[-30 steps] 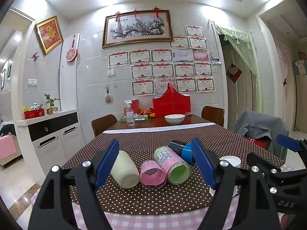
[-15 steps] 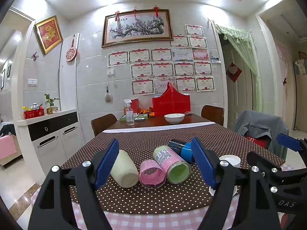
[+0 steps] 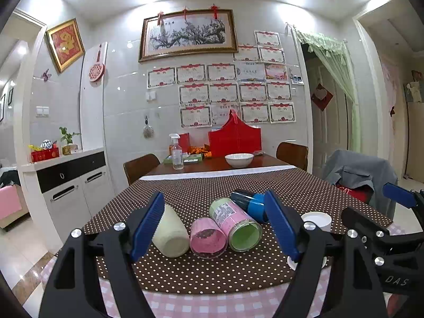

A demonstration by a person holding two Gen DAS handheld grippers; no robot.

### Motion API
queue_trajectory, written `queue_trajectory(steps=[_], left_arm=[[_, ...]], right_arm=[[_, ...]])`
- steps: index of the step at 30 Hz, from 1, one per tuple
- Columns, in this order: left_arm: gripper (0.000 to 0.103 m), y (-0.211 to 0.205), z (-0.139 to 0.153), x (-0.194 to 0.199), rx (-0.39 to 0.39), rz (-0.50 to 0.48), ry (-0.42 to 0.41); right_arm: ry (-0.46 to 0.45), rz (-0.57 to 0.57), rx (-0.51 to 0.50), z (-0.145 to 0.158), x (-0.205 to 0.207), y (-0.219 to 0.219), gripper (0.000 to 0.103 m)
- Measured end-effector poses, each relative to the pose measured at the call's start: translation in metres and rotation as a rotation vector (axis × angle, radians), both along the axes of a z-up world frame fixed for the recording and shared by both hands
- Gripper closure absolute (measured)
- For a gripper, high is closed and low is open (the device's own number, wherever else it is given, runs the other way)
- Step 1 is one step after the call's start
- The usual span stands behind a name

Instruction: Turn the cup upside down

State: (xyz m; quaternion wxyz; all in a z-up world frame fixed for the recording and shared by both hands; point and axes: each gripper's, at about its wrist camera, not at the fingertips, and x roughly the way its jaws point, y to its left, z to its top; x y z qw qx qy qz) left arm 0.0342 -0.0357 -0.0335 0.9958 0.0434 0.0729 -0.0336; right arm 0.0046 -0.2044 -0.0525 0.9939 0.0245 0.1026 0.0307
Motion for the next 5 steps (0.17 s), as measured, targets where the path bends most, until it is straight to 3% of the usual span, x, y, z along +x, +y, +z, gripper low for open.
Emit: queue_trajectory(steps=[5], left_arm=[[0.027, 0.0009, -0.0033, 0.0063, -0.004, 0.002, 0.037]], right_arm=[[0.009, -0.013, 0.002, -0.0043, -0.0004, -0.0056, 0.006]])
